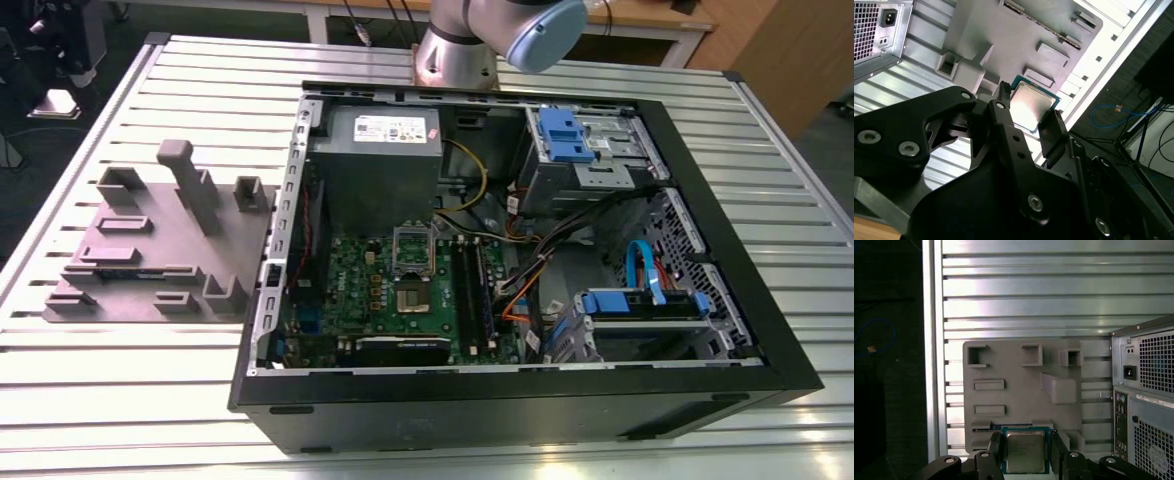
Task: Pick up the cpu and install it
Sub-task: 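Pick up the cpu and move it towards the insertion slot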
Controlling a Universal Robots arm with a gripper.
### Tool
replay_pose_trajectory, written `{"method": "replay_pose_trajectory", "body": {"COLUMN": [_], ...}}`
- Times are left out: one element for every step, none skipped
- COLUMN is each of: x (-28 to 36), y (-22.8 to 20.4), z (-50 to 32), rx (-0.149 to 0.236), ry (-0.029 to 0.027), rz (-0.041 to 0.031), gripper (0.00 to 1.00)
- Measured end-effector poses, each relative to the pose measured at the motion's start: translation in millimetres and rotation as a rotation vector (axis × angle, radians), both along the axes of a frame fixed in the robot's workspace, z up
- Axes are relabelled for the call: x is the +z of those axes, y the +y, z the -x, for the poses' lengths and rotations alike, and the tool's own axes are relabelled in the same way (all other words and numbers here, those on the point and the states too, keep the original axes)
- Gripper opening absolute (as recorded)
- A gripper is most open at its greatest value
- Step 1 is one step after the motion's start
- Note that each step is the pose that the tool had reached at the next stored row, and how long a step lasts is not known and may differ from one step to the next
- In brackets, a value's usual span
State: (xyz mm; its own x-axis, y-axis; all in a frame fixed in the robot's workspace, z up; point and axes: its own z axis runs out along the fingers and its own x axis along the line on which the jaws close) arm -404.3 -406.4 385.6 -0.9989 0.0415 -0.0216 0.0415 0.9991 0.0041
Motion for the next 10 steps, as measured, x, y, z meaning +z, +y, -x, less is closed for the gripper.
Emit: {"method": "replay_pose_trajectory", "body": {"x": [0.0, 0.0, 0.0, 0.0, 0.0, 0.0, 0.0, 0.0, 0.0, 0.0], "y": [0.0, 0.0, 0.0, 0.0, 0.0, 0.0, 0.0, 0.0, 0.0, 0.0], "z": [-0.3, -0.6, -1.0, -1.3, -1.6, -1.8, -2.1, -2.4, -2.7, -3.1], "rx": [0.0, 0.0, 0.0, 0.0, 0.0, 0.0, 0.0, 0.0, 0.0, 0.0], "ry": [-0.0001, 0.0, 0.0, 0.0, -0.0001, -0.0001, 0.0, 0.0, -0.0001, 0.0], "rz": [-0.0001, 0.0, 0.0, 0.0, -0.0001, -0.0001, 0.0, -0.0001, -0.0001, 0.0], "gripper": [0.47, 0.47, 0.47, 0.47, 0.47, 0.47, 0.47, 0.47, 0.47, 0.47]}}
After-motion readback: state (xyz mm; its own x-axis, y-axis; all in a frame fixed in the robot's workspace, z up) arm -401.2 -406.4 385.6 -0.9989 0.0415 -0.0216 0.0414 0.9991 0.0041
